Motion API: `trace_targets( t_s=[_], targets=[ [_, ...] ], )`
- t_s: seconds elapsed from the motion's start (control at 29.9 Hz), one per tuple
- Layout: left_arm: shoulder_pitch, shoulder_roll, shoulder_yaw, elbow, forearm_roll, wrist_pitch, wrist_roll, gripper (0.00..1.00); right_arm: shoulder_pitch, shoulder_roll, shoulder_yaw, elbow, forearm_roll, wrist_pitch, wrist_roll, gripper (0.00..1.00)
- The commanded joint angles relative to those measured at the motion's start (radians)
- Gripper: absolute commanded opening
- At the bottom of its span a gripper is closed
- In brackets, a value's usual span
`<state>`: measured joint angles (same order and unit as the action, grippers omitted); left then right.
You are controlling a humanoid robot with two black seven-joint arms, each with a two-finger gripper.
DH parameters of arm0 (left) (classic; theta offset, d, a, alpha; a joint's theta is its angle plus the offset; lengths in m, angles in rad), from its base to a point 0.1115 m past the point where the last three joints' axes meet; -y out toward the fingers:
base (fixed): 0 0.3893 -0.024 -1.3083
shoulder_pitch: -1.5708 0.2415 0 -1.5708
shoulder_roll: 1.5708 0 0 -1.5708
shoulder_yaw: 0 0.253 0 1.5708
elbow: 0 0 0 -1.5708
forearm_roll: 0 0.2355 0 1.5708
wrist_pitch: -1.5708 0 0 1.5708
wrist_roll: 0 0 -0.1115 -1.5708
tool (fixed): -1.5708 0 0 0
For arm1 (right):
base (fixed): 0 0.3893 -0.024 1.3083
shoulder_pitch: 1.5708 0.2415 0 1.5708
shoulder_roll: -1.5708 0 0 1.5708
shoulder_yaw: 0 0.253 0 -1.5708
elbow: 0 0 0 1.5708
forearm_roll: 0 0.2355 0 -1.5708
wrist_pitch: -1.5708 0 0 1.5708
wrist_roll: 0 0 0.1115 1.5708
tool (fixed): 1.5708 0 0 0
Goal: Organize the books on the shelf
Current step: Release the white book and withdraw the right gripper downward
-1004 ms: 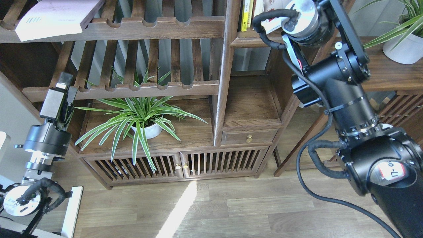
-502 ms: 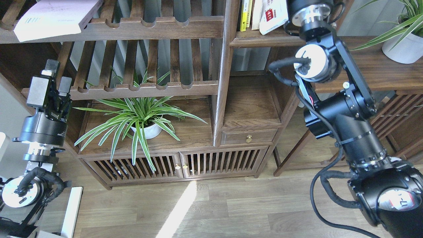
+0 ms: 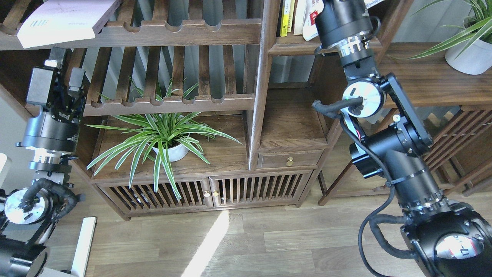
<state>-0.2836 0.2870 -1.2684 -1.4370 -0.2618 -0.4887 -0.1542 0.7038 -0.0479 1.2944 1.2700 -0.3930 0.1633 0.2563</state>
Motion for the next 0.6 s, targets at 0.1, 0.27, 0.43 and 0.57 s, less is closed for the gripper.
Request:
trace_targets(
  t_s=[0.1,0.27,0.43,0.57],
  targets=[
    [-0.057,0.0,0.0,0.0,-0.011,0.0,0.001,0.93,-0.049,0.005,0.02,0.003,0.029,0.321,-0.002,1.0],
    [-0.066,0.001,0.0,-0.02,-0.031,0.0,0.007,0.93,-0.124,0.023,0.008,0.022,0.054,0.325,-0.018,0.99],
    [-0.062,0.004,0.001,-0.036,-0.039,0.0,0.007,0.93,-0.23,0.048,-0.006,0.04,0.059,0.325,-0.072,0.99],
    [-0.059,0.008,0.015,-0.037,-0.039,0.0,0.007,0.91,-0.236,0.048,-0.013,0.046,0.059,0.325,-0.106,0.95]
  ],
)
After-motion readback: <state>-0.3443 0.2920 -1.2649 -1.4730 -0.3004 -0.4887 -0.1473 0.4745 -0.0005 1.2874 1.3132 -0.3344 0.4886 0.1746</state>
